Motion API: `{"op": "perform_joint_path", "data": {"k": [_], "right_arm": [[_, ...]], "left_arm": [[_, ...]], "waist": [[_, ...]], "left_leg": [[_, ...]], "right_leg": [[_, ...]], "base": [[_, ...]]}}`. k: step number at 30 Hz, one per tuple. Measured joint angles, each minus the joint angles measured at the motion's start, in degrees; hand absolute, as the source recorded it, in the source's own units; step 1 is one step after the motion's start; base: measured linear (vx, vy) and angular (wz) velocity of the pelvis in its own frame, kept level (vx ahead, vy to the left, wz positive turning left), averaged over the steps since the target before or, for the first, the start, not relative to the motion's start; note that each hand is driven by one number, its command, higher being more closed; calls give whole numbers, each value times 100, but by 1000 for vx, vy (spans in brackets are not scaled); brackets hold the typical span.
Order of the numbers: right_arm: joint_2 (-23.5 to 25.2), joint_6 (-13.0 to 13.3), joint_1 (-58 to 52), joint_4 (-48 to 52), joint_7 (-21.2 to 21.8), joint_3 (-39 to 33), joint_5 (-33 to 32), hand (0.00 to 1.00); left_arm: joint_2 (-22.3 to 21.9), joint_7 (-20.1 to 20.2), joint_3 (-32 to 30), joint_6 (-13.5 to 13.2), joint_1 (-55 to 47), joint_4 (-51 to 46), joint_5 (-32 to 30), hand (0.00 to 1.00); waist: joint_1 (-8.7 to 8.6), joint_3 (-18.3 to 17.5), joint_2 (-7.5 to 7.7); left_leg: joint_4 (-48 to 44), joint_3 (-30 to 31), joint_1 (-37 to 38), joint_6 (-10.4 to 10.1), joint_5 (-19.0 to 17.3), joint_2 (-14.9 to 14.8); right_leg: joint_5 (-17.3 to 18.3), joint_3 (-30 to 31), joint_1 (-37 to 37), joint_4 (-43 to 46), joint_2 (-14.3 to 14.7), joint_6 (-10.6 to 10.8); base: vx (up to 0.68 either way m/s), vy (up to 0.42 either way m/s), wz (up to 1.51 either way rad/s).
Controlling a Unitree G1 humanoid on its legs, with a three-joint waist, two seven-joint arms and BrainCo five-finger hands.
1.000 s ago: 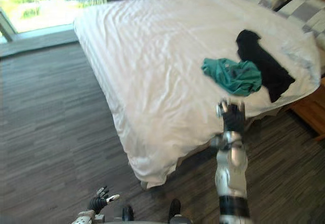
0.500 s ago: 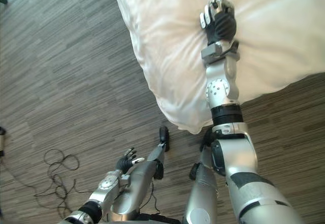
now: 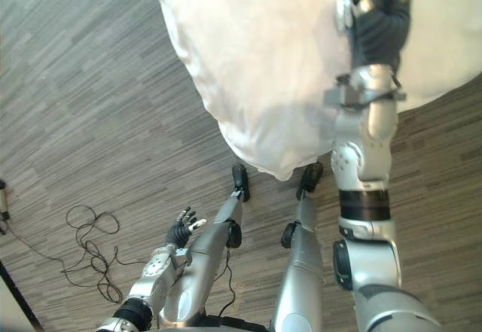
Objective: Tidy the bed and pick cloth on bed and put in laundry
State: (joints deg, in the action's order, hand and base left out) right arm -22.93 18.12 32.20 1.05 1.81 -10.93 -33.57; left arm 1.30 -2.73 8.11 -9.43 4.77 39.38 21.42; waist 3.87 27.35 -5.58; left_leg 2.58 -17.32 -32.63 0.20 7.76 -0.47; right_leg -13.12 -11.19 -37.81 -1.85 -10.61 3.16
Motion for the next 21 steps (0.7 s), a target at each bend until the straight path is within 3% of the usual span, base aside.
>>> {"op": "perform_joint_path", "data": {"k": [2, 4, 5, 8, 10, 14, 17, 18, 20, 21], "right_arm": [[43, 29, -726, -56, -227, -257, 8, 100], [107, 22, -1324, -334, -444, -472, 2, 100], [262, 12, -1649, -497, -609, -560, 0, 0], [711, 14, -2333, -875, -874, -626, 13, 0], [955, 16, -2651, -1196, -995, -622, 59, 0], [1391, -226, -2954, -2410, -827, -383, 51, 0], [1867, -221, -3319, -3230, -713, 38, 478, 0], [2122, -170, -3519, -3664, -705, 349, 857, 0], [2239, -137, -3571, -3975, -688, 499, 1119, 0], [2314, -135, -3611, -4241, -657, 579, 1315, 0]], "left_arm": [[5, -12, -113, -28, -62, -169, 0, 0], [7, -11, -140, -70, -113, -278, 0, 0], [12, -11, -158, -116, -170, -382, 2, 0], [25, -7, -157, -130, -237, -443, 10, 0], [23, 7, -147, -157, -237, -470, 9, 0], [23, 58, -135, -139, -232, -471, -30, 0], [24, 105, -126, -61, -117, -213, -276, 0], [37, 90, -133, 32, -97, 16, -399, 0], [0, 83, -156, 59, -87, 174, -471, 0], [-28, 81, -189, 81, -86, 305, -468, 0]], "waist": [[-62, 9, 191], [-106, 11, 204], [-146, 13, 207], [-289, 27, 230], [-298, 31, 261], [-279, -49, 447], [-304, -117, 514], [-318, -357, 598], [-325, -450, 647], [-330, -550, 665]], "left_leg": [[-186, -196, 61, 1, -182, -57], [-272, -278, 134, 2, -284, -89], [-302, -368, 219, 1, -345, -107], [-410, -500, 588, -16, -524, -175], [-523, -533, 819, -41, -643, -245], [-591, -531, 1156, -116, -762, -340], [-690, -384, 1411, -148, -806, -413], [-754, -373, 1502, -174, -871, -464], [-850, -428, 1657, -161, -931, -540], [-908, -471, 1823, -132, -984, -628]], "right_leg": [[0, 193, 32, 4, 41, 0], [7, 261, 70, 21, 62, -2], [14, 281, 125, 22, 75, -7], [112, 362, 458, 21, 131, 11], [191, 357, 726, 24, 177, -2], [309, 309, 1108, -20, 254, 7], [369, 146, 1487, -25, 301, 18], [402, 126, 1598, 12, 331, 14], [612, -13, 1664, 269, 318, -46], [1119, -498, 1600, 1003, 150, -198]], "base": [[65, 11, -41], [43, 7, -37], [44, 6, -40], [37, 1, -35], [32, -18, -18], [60, -51, -5], [91, -52, 14], [78, -32, -2], [62, -30, -5], [71, -50, -14]]}}
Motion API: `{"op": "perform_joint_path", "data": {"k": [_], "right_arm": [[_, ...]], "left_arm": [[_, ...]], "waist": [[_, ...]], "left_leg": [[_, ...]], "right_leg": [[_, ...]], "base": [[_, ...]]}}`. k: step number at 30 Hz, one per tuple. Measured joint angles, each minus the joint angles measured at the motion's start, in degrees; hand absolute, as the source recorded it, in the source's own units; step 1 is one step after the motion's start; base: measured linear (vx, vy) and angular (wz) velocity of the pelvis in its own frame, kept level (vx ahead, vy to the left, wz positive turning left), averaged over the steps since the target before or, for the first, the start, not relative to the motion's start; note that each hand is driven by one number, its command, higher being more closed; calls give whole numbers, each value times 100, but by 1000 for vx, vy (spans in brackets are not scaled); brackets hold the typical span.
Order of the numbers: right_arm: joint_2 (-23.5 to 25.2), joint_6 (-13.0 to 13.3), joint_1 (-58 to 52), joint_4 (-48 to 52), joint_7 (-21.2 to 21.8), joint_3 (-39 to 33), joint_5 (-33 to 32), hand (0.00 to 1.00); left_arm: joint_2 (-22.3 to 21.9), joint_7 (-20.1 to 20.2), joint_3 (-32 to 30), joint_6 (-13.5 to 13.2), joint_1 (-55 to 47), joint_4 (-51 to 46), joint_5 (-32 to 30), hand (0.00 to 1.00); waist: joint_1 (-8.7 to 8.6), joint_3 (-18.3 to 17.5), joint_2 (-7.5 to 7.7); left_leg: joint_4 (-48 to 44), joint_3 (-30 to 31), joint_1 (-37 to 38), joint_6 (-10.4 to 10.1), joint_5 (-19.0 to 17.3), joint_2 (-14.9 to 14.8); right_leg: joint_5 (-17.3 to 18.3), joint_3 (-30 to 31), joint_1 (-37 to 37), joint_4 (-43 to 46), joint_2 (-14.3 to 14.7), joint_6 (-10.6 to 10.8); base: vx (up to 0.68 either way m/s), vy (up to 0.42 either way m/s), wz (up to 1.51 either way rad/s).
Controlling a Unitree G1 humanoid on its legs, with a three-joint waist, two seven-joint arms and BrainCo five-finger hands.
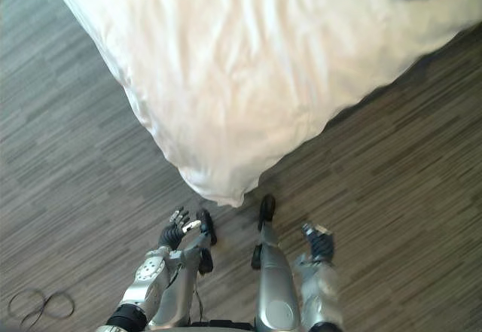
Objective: Tidy the bed and pick cloth on bed and put in laundry
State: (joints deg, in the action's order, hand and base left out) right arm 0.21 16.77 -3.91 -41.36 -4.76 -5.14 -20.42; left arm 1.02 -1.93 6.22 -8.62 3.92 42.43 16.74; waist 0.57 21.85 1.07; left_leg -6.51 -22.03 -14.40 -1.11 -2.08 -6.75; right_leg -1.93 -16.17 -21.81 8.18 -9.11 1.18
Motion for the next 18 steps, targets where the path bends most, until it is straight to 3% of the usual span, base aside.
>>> {"op": "perform_joint_path", "data": {"k": [1, 3, 4, 6, 8, 10, 11, 15, 18], "right_arm": [[-26, 18, 9, -92, 44, 41, 267, 0], [-62, 45, 62, -291, 63, 125, 479, 0], [-39, 48, 109, -576, 123, 196, 716, 0], [-60, 50, 147, -950, 238, 271, 968, 0], [-121, -10, 199, -1396, 295, 257, 1063, 0], [-218, -151, 185, -1474, 317, 272, 1095, 0], [-269, -221, 119, -1475, 318, 330, 1170, 0], [-347, -337, 133, -1488, 327, 343, 1305, 0], [-312, -497, 191, -1662, 336, 191, 1291, 0]], "left_arm": [[-4, -24, -48, 12, -21, 73, 2, 0], [11, -64, -47, 33, -43, 241, 10, 0], [-3, -83, -24, 30, -83, 406, 11, 0], [-55, -108, 8, -14, -108, 768, 12, 0], [-151, -159, -14, -49, -16, 1031, 8, 0], [-179, -186, -132, -57, 32, 1170, 12, 0], [-154, -187, -222, -61, 23, 1233, 14, 0], [-14, -23, -373, -99, -138, 1375, -52, 0], [37, 110, -720, -334, -286, 1450, -62, 0]], "waist": [[33, -60, 68], [35, -144, 172], [25, -271, 215], [26, -563, 181], [-45, -727, 152], [-55, -727, 51], [-19, -743, 72], [65, -879, -96], [275, -889, -82]], "left_leg": [[-102, -47, 187, -45, -77, -93], [-408, -69, 348, -154, -260, -262], [-619, -85, 433, -302, -423, -378], [-367, -237, 666, -391, -356, -517], [-91, -589, 984, -398, -178, -604], [-148, -710, 1213, -385, -151, -674], [-246, -742, 1365, -386, -154, -684], [-505, -662, 1382, -475, -335, -821], [-1049, -67, 1399, -530, -412, -824]], "right_leg": [[417, -528, -182, 1299, -334, -230], [575, -727, -260, 2342, -614, -224], [511, -838, -245, 2532, -540, -181], [514, -855, -10, 2027, -224, -177], [538, -882, 874, 235, 313, -208], [9, -880, 1530, -863, 664, -219], [-243, -797, 1907, -1423, 778, -208], [-194, -547, 1839, -1424, 898, -262], [-213, -53, 1852, -1422, 948, -235]], "base": [[81, -68, -15], [89, -128, -24], [75, -177, -61], [44, -145, -72], [47, -160, -59], [-12, -68, -42], [-37, -5, -33], [-81, 64, -39], [-40, 49, -88]]}}
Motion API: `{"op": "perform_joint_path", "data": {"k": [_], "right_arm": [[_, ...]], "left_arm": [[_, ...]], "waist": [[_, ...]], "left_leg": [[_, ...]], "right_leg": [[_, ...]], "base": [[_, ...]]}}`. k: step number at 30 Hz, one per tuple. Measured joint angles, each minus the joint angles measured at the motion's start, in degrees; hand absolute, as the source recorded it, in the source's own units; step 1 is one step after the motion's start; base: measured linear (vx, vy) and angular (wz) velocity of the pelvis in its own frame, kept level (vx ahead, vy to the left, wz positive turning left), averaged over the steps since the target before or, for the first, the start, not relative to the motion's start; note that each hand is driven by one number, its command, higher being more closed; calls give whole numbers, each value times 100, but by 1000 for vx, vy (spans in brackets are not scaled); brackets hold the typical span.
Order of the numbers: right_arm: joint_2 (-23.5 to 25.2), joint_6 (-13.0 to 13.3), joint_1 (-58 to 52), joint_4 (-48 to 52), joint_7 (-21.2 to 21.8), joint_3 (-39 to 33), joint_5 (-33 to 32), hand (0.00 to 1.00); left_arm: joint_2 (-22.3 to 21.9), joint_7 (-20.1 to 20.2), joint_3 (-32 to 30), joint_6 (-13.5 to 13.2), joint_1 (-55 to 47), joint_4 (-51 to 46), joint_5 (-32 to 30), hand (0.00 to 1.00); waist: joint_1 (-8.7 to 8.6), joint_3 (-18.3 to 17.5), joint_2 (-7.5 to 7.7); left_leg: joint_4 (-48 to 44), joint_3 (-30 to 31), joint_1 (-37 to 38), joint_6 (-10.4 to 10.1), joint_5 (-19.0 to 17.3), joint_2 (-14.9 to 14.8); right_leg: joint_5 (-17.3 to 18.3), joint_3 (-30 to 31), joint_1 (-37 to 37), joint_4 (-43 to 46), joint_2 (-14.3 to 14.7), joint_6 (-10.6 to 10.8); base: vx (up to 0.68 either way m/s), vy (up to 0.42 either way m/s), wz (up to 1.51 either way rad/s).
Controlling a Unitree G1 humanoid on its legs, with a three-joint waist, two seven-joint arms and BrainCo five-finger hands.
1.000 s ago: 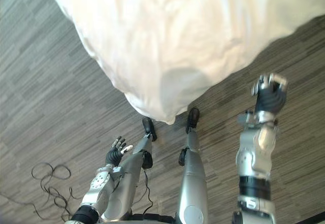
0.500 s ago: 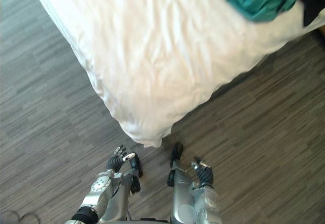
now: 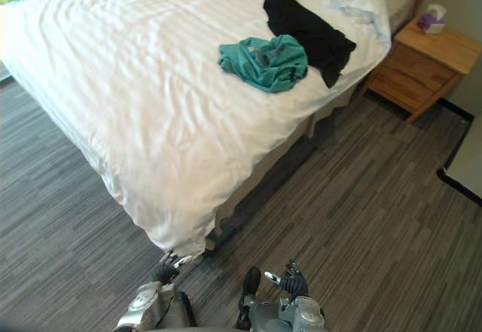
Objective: Tidy the bed and pick cloth on bed and put in laundry
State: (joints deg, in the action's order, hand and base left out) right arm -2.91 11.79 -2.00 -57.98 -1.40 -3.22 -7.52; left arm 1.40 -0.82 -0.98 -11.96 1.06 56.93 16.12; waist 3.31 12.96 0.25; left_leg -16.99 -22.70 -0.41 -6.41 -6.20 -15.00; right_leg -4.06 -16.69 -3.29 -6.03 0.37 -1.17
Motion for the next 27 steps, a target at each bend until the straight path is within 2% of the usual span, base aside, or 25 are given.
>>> {"op": "perform_joint_path", "data": {"k": [2, 3, 4, 6, 7, 8, 9, 10, 12, 13, 14, 15, 16, 17, 18, 19, 20, 21, 22, 23, 24, 25, 26, 27], "right_arm": [[-21, -42, -20, -39, 22, -78, 35, 0], [-51, -54, -64, -60, 34, -78, 44, 0], [-126, -50, -114, -156, 67, -96, 41, 0], [-172, -33, -250, -163, 113, -216, -52, 0], [-172, 28, -315, -111, 118, -378, -101, 0], [-168, 51, -310, -97, 117, -453, -138, 0], [-103, 60, -332, -120, 120, -586, -201, 0], [12, 135, -501, -110, 119, -773, -297, 0], [32, 198, -639, -137, 119, -866, -331, 0], [117, 244, -787, -146, 114, -927, -301, 0], [64, 285, -843, -156, 86, -1032, -229, 0], [-48, 305, -826, -153, 67, -1053, -150, 0], [-36, 322, -816, -154, 15, -1068, -123, 0], [17, 330, -945, -166, -12, -1079, -124, 0], [58, 333, -998, -186, -25, -1089, -129, 0], [50, 347, -1004, -239, -13, -1084, -132, 0], [27, 352, -994, -246, -1, -1080, -121, 0], [-57, 336, -914, -272, 30, -1106, -89, 0], [-55, 296, -906, -286, 79, -1326, -8, 0], [34, 294, -945, -377, 119, -1424, -16, 0], [57, 293, -945, -409, 127, -1433, -8, 0], [83, 294, -929, -431, 196, -1395, 3, 0], [69, 293, -945, -439, 239, -1362, 29, 0], [67, 312, -832, -427, 286, -1292, 40, 0]], "left_arm": [[8, 69, -184, -128, -93, 8, 8, 0], [39, 92, -179, -168, -144, 32, 8, 0], [42, 133, -117, -199, -194, 90, 7, 0], [8, 253, -60, -205, -205, 214, -2, 0], [16, 307, 110, -215, -210, 327, -5, 0], [42, 317, 206, -215, -151, 368, -7, 0], [106, 320, 360, -205, -58, 428, -11, 0], [133, 300, 539, -205, -48, 464, -124, 0], [122, 285, 559, -207, -42, 571, -190, 0], [115, 278, 553, -234, -76, 617, -187, 0], [10, 262, 530, -239, -113, 617, -148, 0], [-9, 225, 520, -245, -143, 621, -95, 0], [1, 209, 516, -244, -207, 627, -89, 0], [28, 200, 523, -243, -257, 628, -84, 0], [60, 185, 523, -240, -239, 627, -81, 0], [59, 158, 465, -205, -160, 687, 17, 0], [22, 147, 445, -197, -145, 692, 40, 0], [-71, 112, 419, -194, -156, 692, 66, 0], [-168, 70, 298, -192, -177, 658, 66, 0], [-119, 20, 313, -171, -220, 634, 63, 0], [-73, 17, 316, -168, -221, 629, 62, 0], [30, -35, 309, -166, -271, 628, 60, 0], [70, -61, 308, -150, -253, 633, 60, 0], [83, -101, 308, -111, -210, 630, 59, 0]], "waist": [[32, -6, 7], [29, -51, -38], [-11, -171, -65], [-108, -284, -174], [-263, -398, -187], [-339, -419, -190], [-394, -389, -16], [-408, -401, 93], [-405, -476, 239], [-421, -466, 214], [-409, -505, 20], [-397, -510, -119], [-435, -524, -163], [-474, -550, -110], [-473, -586, -2], [-470, -536, 78], [-443, -549, 72], [-301, -660, -163], [-353, -606, -137], [-440, -622, -110], [-451, -647, -68], [-408, -721, 76], [-374, -748, 119], [-321, -765, 133]], "left_leg": [[-540, 483, -40, 147, -178, 15], [-790, 820, -48, 186, -334, 44], [-817, 1102, -18, 149, -490, 109], [-325, 1224, 259, 130, -721, 216], [258, 1224, 430, 107, -910, 279], [486, 1220, 506, -11, -944, 332], [703, 1188, 589, 48, -832, 538], [1011, 1123, 705, 71, -655, 746], [1112, 1044, 786, 127, -610, 863], [1118, 938, 803, 166, -585, 943], [1207, 697, 792, 293, -460, 744], [1235, 546, 797, 309, -414, 631], [1233, 449, 851, 300, -400, 580], [1189, 428, 891, 298, -405, 626], [1129, 422, 898, 280, -423, 747], [1054, 391, 870, 387, -415, 793], [1089, 468, 821, 463, -401, 873], [1285, 526, 696, 637, -351, 891], [1414, 278, 768, 594, -296, 878], [1399, 309, 778, 589, -250, 890], [1402, 320, 787, 575, -224, 882], [1388, 288, 780, 514, -185, 906], [1379, 275, 734, 479, -160, 908], [1393, 212, 721, 432, -129, 823]], "right_leg": [[-34, 338, 45, 1, 11, 51], [-51, 511, 57, 1, 47, 73], [-126, 565, -41, 2, 50, 176], [-215, 597, -122, 4, 37, 304], [-308, 581, -287, 4, 32, 426], [-366, 572, -328, 4, -9, 436], [-413, 574, -349, 7, -172, 444], [-442, 566, -406, 31, -333, 482], [-444, 543, -412, 32, -460, 488], [-305, 418, -414, 31, -530, 503], [134, -89, -483, 170, -527, 525], [231, -520, -692, 885, -639, 176], [328, -808, -841, 2137, -851, -41], [480, -852, -811, 2754, -1007, -28], [490, -779, -851, 2844, -1058, -41], [295, -813, -860, 2776, -1017, -233], [126, -716, -850, 2535, -924, -189], [-168, -483, -806, 2019, -661, 8], [663, -503, -968, 3206, -949, -167], [1201, -509, -836, 4088, -1176, -116], [1254, -518, -653, 4104, -1219, -64], [1262, -457, -244, 3500, -1206, 262], [1292, -433, -126, 3099, -1079, 346], [1180, -446, 205, 2210, -815, 393]], "base": [[-39, 81, -122], [-66, 126, -132], [-80, 138, -130], [-107, 186, -95], [-111, 214, -52], [-113, 232, -18], [-101, 231, -6], [-82, 215, -13], [-28, 126, -20], [-11, 155, -38], [-3, 157, -57], [38, 147, -70], [78, 91, -53], [93, 71, -39], [8, 44, -54], [-63, 44, -65], [-209, 86, -90], [-224, 105, -75], [-184, 52, -47], [-49, -16, -8], [45, -107, -1], [49, -103, -22], [27, -161, -55], [-23, -187, -69]]}}
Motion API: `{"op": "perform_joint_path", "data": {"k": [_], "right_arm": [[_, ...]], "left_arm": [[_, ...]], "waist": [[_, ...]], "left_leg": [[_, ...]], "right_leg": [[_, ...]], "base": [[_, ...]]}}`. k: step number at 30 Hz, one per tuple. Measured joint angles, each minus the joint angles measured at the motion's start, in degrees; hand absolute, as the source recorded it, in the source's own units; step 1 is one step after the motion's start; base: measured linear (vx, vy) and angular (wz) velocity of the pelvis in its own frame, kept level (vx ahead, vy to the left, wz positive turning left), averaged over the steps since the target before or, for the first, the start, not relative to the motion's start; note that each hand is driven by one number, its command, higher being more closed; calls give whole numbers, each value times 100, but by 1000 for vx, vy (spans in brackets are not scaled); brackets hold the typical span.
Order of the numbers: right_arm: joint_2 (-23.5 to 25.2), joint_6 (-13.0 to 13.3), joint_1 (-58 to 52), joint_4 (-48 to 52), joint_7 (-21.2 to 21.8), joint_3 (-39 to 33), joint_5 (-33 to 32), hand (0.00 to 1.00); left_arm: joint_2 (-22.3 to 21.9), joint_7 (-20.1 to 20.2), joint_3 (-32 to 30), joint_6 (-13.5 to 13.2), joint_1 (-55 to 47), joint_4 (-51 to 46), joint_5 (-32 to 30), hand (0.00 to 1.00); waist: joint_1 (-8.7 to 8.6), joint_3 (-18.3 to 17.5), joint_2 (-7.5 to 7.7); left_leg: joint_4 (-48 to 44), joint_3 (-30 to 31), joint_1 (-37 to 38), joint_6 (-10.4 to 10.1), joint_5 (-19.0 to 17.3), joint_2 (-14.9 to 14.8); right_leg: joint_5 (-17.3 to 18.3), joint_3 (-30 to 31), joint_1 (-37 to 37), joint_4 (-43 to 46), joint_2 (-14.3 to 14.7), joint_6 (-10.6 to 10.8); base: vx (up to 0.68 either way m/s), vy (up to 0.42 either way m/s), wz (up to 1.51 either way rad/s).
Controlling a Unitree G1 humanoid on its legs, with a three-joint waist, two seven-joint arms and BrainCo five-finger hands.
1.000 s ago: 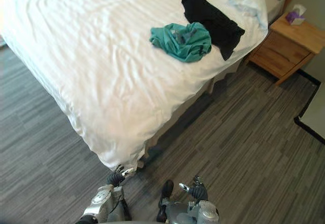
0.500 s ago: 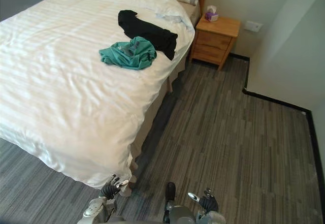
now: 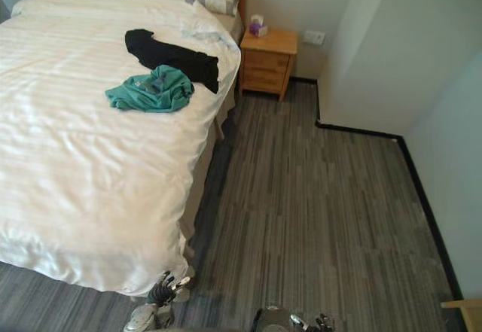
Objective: Tidy the bed and pick cloth on bed and put in laundry
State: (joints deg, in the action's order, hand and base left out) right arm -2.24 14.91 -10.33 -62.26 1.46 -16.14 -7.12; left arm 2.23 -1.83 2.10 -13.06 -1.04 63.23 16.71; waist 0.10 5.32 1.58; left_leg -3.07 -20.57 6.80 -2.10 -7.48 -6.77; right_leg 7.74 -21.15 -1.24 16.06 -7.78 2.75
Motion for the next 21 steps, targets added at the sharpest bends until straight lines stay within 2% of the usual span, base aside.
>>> {"op": "perform_joint_path", "data": {"k": [1, 2, 3, 5, 7, 10, 13, 15, 16, 18, 19, 21], "right_arm": [[-17, 8, 122, 2, 18, 107, 57, 0], [-13, -1, 179, -1, 35, 150, 104, 0], [-43, -24, 230, 14, 52, 224, 192, 0], [-110, -92, 232, 37, 53, 326, 240, 0], [-107, -144, 273, 122, 54, 434, 299, 0], [-79, -291, 381, 105, 20, 581, 406, 0], [9, -324, 379, 90, -56, 555, 301, 0], [12, -327, 385, 39, -65, 514, 161, 0], [31, -375, 372, 38, -97, 511, -90, 0], [59, -490, 363, 39, -129, 448, -407, 0], [85, -542, 367, 12, -131, 425, -656, 0], [75, -541, 351, -15, -130, 396, -917, 0]], "left_arm": [[11, -8, -3, 17, -17, 7, -8, 0], [9, -7, -9, 18, -13, 5, -7, 0], [-21, -3, -36, 17, -7, -3, -7, 0], [-127, 16, -173, -10, -34, -18, -44, 0], [-194, 38, -446, -42, -103, -119, -44, 0], [-210, 100, -713, -142, -139, -130, -30, 0], [-213, 151, -766, -174, -138, -134, -39, 0], [-201, 149, -726, -179, -139, -133, -41, 0], [-191, 145, -664, -83, -139, -123, -40, 0], [-181, 128, -660, 34, -167, -114, -107, 0], [-155, 121, -644, 44, -190, -109, -286, 0], [-111, 125, -613, 57, -254, -108, -290, 0]], "waist": [[70, 6, -25], [70, 6, -26], [74, 17, -94], [89, -30, -180], [116, -23, -201], [142, 17, -135], [236, 12, -154], [242, 11, -142], [224, -17, -187], [194, -20, -148], [158, -16, -199], [111, -15, -187]], "left_leg": [[-12, -141, -65, -47, 29, -33], [-15, -200, -91, -73, 47, -31], [-18, -266, -113, -92, 77, -37], [-66, -331, -146, -109, 99, -50], [-248, -409, -155, -140, 73, -133], [-528, -334, -206, -148, -1, -177], [-712, -131, -332, -117, -51, -175], [-569, -6, -323, -75, -18, -84], [-211, 106, -201, -82, 123, 50], [173, 236, -81, -27, 332, 220], [415, 328, 22, 11, 465, 316], [649, 415, 125, 102, 594, 414]], "right_leg": [[-201, 8, 296, -824, 184, -12], [-303, 9, 408, -1173, 244, -28], [-565, 19, 587, -1716, 351, -64], [-826, 69, 742, -2152, 432, -84], [-874, 191, 748, -2159, 482, -119], [-803, 298, 766, -2192, 517, -120], [-785, 278, 763, -2193, 506, -138], [-811, 182, 777, -2193, 444, -97], [-843, 51, 808, -2192, 348, -49], [-884, -71, 819, -2190, 258, 16], [-892, -175, 864, -2188, 201, 40], [-923, -259, 919, -2167, 139, 71]], "base": [[-45, -190, -67], [-81, -180, -50], [-130, -157, -30], [-134, -99, -22], [-131, -45, -23], [-168, -35, -6], [-117, -5, 9], [-68, 47, 32], [-30, 47, 38], [2, 86, 45], [40, 138, 51], [41, 92, 30]]}}
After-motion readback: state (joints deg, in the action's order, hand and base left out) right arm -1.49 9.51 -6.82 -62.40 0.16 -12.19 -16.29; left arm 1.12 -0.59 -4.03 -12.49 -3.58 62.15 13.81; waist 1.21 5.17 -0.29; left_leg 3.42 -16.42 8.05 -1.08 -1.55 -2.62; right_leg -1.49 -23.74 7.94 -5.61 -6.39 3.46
